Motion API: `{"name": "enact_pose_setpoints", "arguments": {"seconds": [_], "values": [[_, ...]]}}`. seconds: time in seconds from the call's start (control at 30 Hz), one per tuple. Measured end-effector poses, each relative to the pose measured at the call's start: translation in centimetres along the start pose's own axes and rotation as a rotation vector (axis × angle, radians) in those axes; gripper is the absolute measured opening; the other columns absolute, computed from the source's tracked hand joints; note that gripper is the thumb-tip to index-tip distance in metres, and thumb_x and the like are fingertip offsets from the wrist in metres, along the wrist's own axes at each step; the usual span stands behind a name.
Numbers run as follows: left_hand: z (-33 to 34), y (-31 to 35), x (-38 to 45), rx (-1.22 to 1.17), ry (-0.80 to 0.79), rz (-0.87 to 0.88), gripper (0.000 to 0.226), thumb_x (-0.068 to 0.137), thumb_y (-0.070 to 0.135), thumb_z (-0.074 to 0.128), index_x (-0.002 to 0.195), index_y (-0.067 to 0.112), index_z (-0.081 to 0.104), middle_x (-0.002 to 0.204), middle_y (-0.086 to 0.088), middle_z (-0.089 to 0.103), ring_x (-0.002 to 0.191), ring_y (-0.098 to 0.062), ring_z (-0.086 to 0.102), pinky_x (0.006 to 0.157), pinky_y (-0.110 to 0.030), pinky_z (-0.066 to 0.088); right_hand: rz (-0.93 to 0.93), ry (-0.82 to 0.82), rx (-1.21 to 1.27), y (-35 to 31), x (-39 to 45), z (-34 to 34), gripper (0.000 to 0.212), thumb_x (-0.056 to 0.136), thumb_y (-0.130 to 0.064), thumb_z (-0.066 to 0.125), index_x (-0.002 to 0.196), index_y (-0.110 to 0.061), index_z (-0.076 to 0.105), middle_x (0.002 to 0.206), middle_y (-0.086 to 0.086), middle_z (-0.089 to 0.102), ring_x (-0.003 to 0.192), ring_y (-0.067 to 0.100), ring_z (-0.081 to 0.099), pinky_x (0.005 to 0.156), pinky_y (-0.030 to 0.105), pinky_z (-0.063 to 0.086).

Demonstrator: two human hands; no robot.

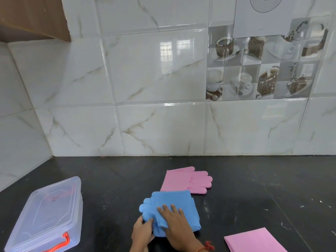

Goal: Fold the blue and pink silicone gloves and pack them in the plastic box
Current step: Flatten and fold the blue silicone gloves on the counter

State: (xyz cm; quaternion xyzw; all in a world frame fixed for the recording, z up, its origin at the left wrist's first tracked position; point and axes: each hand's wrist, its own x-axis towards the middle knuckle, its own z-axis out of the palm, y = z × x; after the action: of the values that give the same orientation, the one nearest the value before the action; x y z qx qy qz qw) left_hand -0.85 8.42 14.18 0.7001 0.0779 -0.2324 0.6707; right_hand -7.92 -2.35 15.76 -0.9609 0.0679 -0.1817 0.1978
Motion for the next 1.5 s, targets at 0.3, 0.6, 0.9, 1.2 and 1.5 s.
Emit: {"name": "enact_pose_setpoints", "arguments": {"seconds": [0.3, 0.6, 0.9, 1.2, 1.5], "values": [[2.1, 2.4, -3.7, 0.414, 0.251, 0.091, 0.079, 0.087, 0.052, 0.051, 0.147, 0.010, 0.022, 0.144, -0.021, 0.034, 0.132, -0.035, 0.035, 0.110, -0.040, 0.029, -0.029, -0.425, -0.041, 0.7, 0.2, -1.1, 0.133, 0.037, -0.088, 0.002, 0.150, -0.018, -0.008, 0.159, -0.003, -0.012, 0.147, 0.018, -0.011, 0.116, 0.030, -0.017], [2.4, 1.9, -3.7, 0.695, 0.154, 0.209, 0.094, 0.083, 0.042, 0.062, 0.150, 0.016, 0.002, 0.148, -0.017, 0.029, 0.136, -0.031, 0.031, 0.113, -0.037, 0.023, 0.213, -0.232, -0.132, 4.4, -2.6, -2.8, 0.109, 0.066, -0.092, 0.008, 0.150, -0.023, 0.000, 0.159, -0.003, -0.002, 0.147, 0.022, -0.007, 0.116, 0.031, -0.009], [1.5, 2.1, -2.7, 0.639, 0.096, 0.224, 0.071, 0.082, 0.019, 0.067, 0.143, 0.014, 0.033, 0.135, -0.018, 0.049, 0.125, -0.032, 0.048, 0.102, -0.038, 0.037, 0.262, -0.204, -0.119, 4.1, -3.2, -0.5, 0.100, 0.070, -0.084, -0.002, 0.147, -0.022, -0.014, 0.150, -0.014, -0.033, 0.145, 0.032, -0.004, 0.072, 0.024, 0.058], [1.7, 2.9, -3.4, 0.675, 0.143, 0.193, 0.067, 0.087, 0.027, 0.060, 0.145, 0.019, 0.030, 0.144, -0.015, 0.041, 0.130, -0.032, 0.042, 0.108, -0.038, 0.031, 0.254, -0.094, -0.137, 4.6, -3.5, 0.5, 0.084, 0.079, -0.073, -0.001, 0.148, -0.028, -0.010, 0.158, 0.000, -0.014, 0.115, 0.030, 0.059, 0.060, 0.022, 0.058], [3.4, 3.3, -4.3, 0.717, 0.172, 0.184, 0.074, 0.086, 0.042, 0.058, 0.148, 0.026, 0.021, 0.157, -0.015, -0.001, 0.142, -0.035, 0.012, 0.113, -0.040, 0.023, 0.176, -0.364, 0.034, 3.6, -3.0, -2.2, 0.059, 0.043, -0.094, 0.008, 0.083, -0.084, -0.033, 0.147, -0.024, -0.025, 0.144, 0.024, -0.017, 0.112, 0.039, 0.030]]}}
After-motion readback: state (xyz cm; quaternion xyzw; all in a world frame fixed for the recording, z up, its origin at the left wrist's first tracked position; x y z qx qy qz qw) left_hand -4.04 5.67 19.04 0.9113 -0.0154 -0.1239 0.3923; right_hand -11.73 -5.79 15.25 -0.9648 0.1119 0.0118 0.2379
